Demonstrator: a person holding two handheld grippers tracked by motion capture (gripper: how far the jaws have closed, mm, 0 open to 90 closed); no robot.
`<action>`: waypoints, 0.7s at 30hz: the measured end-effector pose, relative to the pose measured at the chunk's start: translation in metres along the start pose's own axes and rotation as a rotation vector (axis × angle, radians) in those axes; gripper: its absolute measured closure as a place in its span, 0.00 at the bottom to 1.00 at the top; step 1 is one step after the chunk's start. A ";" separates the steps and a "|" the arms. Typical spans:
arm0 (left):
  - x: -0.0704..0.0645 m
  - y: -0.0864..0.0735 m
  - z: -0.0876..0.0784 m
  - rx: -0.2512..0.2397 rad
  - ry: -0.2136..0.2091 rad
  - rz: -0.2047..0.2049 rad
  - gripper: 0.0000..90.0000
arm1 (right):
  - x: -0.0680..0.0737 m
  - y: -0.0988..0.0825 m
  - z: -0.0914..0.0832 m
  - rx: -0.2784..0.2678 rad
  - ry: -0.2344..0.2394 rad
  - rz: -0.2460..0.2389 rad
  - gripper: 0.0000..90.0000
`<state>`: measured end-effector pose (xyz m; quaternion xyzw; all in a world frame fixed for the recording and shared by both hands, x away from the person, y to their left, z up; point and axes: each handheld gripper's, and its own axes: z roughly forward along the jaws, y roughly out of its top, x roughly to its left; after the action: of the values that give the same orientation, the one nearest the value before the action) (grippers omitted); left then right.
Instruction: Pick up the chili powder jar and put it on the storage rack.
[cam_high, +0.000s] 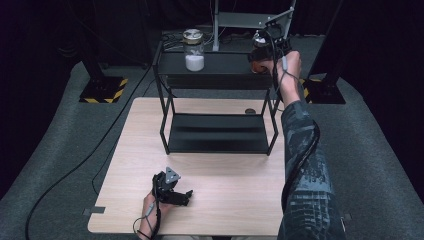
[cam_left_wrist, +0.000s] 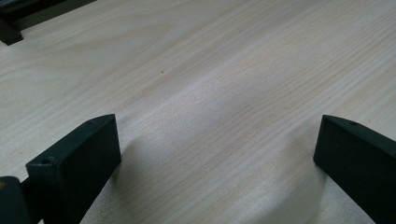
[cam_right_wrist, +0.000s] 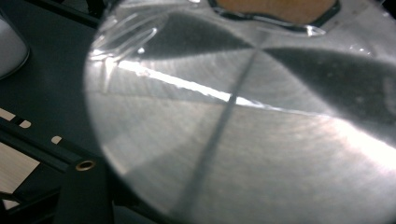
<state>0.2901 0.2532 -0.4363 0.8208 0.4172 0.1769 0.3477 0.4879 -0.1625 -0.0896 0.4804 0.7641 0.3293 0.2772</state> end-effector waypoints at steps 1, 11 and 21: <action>0.000 0.000 0.000 0.000 0.000 0.000 0.00 | -0.001 -0.001 0.001 -0.007 0.002 0.007 0.34; 0.000 0.000 0.000 0.000 0.000 0.000 0.00 | -0.007 -0.008 0.006 -0.037 0.018 0.060 0.34; 0.000 0.000 0.000 0.000 -0.001 0.000 0.00 | -0.010 -0.012 0.009 -0.057 0.025 0.082 0.34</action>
<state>0.2903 0.2533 -0.4363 0.8208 0.4173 0.1766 0.3478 0.4918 -0.1738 -0.1029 0.4992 0.7374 0.3681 0.2674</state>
